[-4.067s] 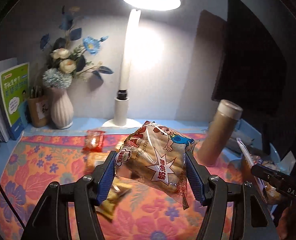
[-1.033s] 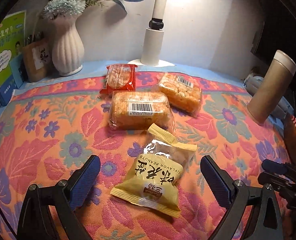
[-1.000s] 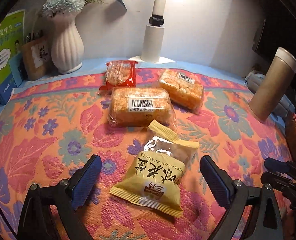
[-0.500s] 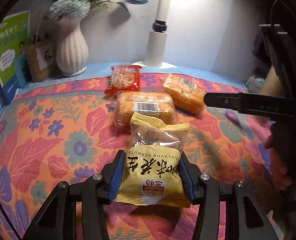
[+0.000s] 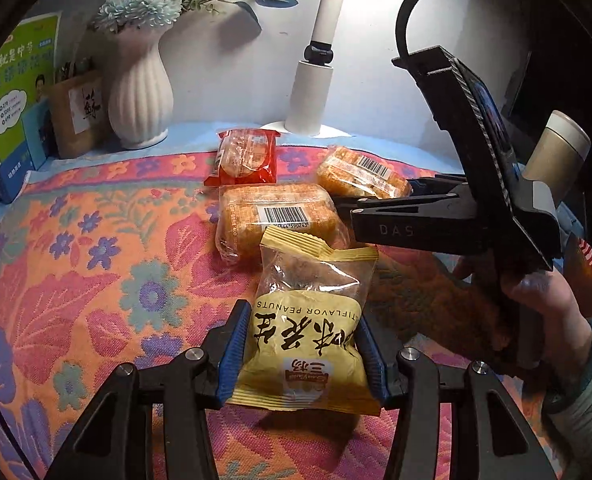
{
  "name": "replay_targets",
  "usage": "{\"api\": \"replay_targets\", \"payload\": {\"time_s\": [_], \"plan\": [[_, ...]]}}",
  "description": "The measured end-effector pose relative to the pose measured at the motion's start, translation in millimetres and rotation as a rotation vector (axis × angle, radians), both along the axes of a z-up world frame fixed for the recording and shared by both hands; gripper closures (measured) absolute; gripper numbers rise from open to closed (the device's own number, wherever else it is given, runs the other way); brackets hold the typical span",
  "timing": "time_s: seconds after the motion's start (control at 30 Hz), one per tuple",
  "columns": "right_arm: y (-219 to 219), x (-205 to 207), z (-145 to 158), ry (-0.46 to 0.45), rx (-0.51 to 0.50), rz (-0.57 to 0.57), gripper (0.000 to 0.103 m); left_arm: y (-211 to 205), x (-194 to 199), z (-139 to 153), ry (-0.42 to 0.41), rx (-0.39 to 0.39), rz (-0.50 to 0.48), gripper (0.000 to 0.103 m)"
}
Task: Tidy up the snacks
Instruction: 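Grasp the yellow peanut bag with the left tool while the right tool grasps the biscuit pack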
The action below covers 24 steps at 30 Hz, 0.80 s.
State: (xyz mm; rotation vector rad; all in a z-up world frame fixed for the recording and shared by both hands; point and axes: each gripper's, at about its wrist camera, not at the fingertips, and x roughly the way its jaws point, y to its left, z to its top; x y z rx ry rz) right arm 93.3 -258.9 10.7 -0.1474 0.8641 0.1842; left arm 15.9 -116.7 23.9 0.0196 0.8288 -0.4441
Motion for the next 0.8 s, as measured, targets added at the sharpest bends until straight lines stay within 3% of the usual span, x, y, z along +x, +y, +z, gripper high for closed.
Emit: {"api": "replay_targets", "payload": {"time_s": [0.1,0.3,0.47,0.63,0.8], "plan": [[-4.3,-4.3,1.9,-0.009,0.001,-0.034,0.048,-0.6,-1.9,0.7,-0.007,0.001,0.003,0.053],[-30.2,-34.4,2.3,0.042,0.117,-0.12,0.05,3.8,-0.4,1.4,-0.002,-0.024,0.017,0.053],[-23.2,-92.6,2.6,0.042,0.1,-0.103,0.052,4.4,1.1,1.3,0.004,-0.029,0.017,0.053],[-8.6,-165.0,11.6,-0.041,0.058,-0.038,0.054,4.2,1.0,0.9,0.006,-0.022,0.031,0.053],[-8.6,-183.7,13.4,-0.053,0.066,-0.054,0.054,1.3,-1.5,1.1,-0.004,0.005,0.039,0.053]]}}
